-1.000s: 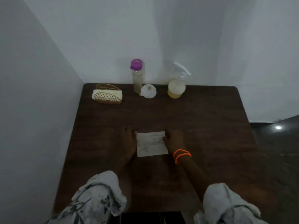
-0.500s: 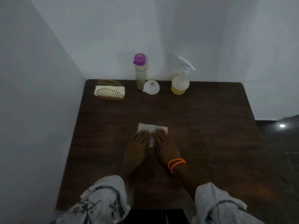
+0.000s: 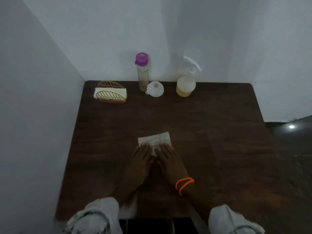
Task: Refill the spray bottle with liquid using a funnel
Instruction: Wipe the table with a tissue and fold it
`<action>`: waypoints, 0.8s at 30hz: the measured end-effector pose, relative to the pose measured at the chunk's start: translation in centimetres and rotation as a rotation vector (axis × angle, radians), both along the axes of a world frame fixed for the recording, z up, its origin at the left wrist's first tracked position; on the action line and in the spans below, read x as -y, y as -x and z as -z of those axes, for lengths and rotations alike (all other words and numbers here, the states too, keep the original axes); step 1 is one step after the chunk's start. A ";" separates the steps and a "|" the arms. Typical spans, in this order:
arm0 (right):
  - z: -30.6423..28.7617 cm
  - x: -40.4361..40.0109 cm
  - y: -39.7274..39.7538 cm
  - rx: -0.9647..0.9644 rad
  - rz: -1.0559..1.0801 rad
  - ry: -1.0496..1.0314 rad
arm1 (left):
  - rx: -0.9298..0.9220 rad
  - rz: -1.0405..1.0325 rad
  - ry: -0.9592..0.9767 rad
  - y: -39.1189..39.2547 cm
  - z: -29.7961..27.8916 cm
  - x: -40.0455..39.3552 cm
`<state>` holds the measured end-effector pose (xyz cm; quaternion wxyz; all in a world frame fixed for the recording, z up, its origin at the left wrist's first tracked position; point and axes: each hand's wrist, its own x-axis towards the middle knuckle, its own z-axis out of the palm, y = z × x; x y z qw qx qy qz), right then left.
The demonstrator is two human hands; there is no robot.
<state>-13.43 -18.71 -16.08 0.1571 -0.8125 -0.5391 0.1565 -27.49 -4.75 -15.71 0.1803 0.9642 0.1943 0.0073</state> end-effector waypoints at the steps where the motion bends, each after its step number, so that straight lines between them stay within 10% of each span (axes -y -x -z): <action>1: -0.2 1.4 0.9 -0.010 0.018 -0.005 | 0.015 0.015 0.002 0.6 -0.2 1.3; 17: -3.1 -3.1 -3.7 -0.034 0.473 0.051 | 0.024 -0.388 0.032 0.3 -1.6 -2.1; 24: -3.2 -5.8 -6.5 -0.176 0.338 0.112 | 0.045 -0.402 0.109 -1.2 -2.0 -3.2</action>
